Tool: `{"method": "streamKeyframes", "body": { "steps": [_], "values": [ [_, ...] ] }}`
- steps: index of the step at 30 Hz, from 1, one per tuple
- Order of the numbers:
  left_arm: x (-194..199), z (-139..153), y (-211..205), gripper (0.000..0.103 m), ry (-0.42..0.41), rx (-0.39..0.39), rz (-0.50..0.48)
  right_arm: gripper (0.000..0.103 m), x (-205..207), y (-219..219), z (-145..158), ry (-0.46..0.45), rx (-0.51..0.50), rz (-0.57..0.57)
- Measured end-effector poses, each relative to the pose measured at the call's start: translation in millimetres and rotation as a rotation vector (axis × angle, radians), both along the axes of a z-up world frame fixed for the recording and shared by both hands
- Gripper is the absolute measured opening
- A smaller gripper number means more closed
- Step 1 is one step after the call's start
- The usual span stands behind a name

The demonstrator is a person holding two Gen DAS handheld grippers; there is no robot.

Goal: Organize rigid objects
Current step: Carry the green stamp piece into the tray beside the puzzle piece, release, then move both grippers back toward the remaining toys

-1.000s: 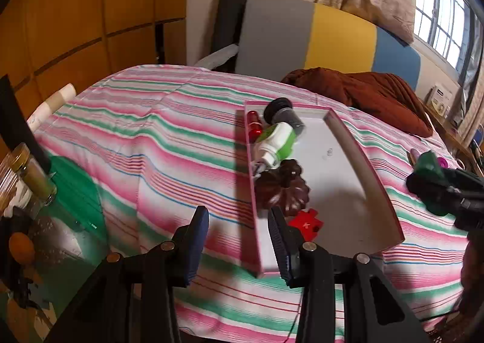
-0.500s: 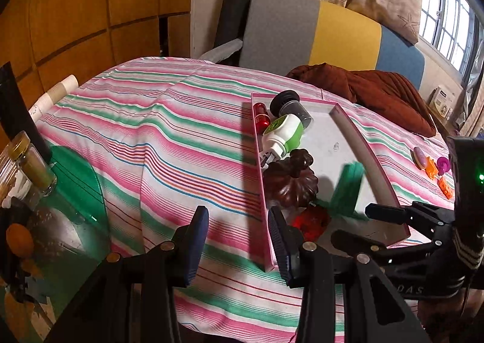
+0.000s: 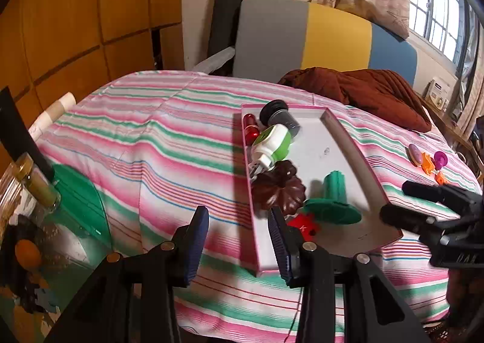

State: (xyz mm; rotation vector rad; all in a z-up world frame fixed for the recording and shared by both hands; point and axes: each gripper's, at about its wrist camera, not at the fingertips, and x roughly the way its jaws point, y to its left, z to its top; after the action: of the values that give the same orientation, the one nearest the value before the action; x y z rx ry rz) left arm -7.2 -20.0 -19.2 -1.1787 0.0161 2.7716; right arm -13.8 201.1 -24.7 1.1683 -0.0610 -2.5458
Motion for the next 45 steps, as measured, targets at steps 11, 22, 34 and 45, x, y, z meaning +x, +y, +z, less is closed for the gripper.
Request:
{"method": "streamKeyframes", "body": {
  "steps": [11,22,34,45],
  "values": [
    [8,16,30,0.041,0.043,-0.035,-0.09,0.086,0,82,19,0.045,0.055,-0.166],
    [11,24,63,0.041,0.054,-0.05,-0.173,0.089,3,205,21,0.072,0.179,-0.443],
    [14,21,110,0.041,0.033,-0.052,-0.28,0.091,37,362,-13,-0.081,0.035,-1.046],
    [10,21,183,0.041,-0.005,-0.055,-0.412,0.091,39,367,-24,-0.147,-0.028,-1.062]
  ]
}}
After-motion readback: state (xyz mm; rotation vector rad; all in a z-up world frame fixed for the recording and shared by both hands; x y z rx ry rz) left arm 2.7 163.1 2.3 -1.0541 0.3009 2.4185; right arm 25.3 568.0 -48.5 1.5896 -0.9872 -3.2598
